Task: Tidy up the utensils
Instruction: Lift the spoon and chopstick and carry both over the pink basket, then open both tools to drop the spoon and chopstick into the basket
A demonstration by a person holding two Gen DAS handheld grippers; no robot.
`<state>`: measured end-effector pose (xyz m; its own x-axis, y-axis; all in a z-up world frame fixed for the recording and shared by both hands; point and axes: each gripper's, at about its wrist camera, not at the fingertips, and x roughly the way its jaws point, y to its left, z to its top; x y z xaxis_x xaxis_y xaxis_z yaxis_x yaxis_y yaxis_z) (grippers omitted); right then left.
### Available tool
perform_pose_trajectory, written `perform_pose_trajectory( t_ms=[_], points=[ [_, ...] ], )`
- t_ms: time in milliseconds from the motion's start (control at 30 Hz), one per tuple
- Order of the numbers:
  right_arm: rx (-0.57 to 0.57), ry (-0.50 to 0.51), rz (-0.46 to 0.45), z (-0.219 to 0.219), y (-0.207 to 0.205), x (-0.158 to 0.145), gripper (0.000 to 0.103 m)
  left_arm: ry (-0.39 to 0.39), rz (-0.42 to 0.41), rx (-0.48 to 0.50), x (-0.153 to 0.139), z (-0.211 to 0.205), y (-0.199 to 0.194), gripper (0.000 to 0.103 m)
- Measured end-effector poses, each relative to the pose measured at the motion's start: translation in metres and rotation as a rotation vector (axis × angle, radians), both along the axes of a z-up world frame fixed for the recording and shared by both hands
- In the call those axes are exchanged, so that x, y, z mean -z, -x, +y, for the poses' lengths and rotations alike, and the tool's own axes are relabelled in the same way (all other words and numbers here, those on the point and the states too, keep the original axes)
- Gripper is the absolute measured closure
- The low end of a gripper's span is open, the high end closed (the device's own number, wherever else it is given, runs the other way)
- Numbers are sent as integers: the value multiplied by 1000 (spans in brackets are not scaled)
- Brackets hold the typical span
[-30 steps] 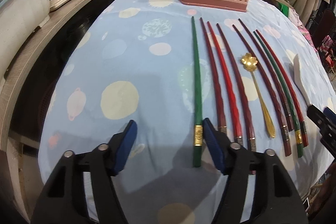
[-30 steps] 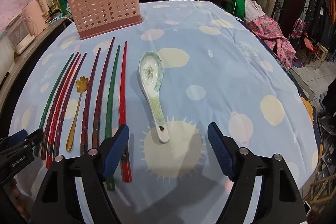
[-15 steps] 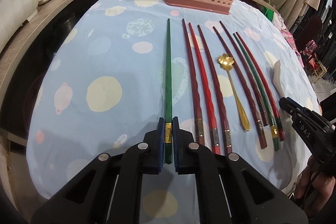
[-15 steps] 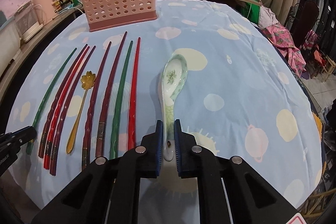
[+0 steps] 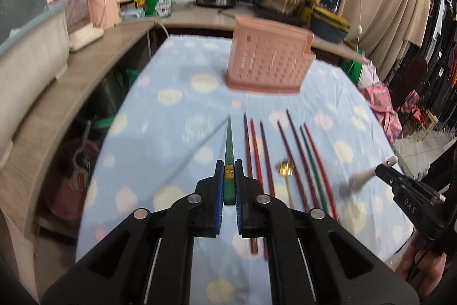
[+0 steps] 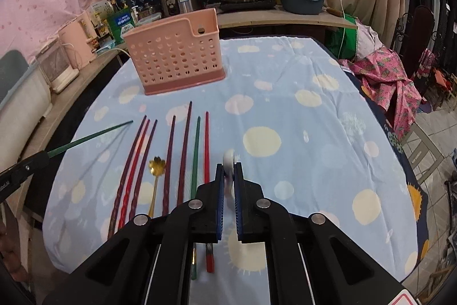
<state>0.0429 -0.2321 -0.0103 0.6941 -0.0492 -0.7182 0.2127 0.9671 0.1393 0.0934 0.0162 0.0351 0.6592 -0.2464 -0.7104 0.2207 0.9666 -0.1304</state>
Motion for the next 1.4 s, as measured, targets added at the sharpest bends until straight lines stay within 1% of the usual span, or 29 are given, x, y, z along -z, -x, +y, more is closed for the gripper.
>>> perform_pose_trajectory(
  t_ms=[200,300,500,600,733,800,867,967,1067,1200,1267,1300,1367,1400],
  points=[
    [-14,-17,-59,-14,-36,-36,97,28,-98,-16,-52,-3,-43,96],
    [-21,-53,-96,-23,-61,-54,97,38,-152,-22,-79,-7,-69,96],
    [-38,-120,-180,-36,-124,-88,97,55,-264,-26,-135,-20,-117,96],
    [-58,-176,-228,-42,-156,-100,97,96,-320,-29,-165,-24,-139,96],
    [-87,-225,-281,-46,-197,-111,97,131,-375,-26,-189,-29,-159,96],
    [-93,-232,-303,-45,-213,-114,97,138,-384,-25,-192,-33,-171,96],
    [-96,-233,-305,-43,-227,-112,97,142,-380,-25,-190,-36,-179,96],
    [-92,-247,-281,-42,-245,-99,97,150,-359,-20,-182,-39,-194,96],
    [-81,-221,-241,-41,-257,-81,97,129,-326,-19,-165,-44,-206,96],
    [-68,-213,-188,-42,-264,-56,97,116,-265,-26,-139,-44,-217,96],
    [-62,-216,-169,-44,-266,-49,97,107,-244,-33,-128,-44,-219,96],
    [-60,-216,-159,-44,-266,-44,95,105,-233,-39,-123,-43,-220,96],
    [-43,-209,-169,-44,-262,-44,90,100,-229,-52,-116,-40,-219,95],
    [-40,-201,-172,-44,-259,-45,89,96,-229,-59,-115,-38,-218,93]
  ],
)
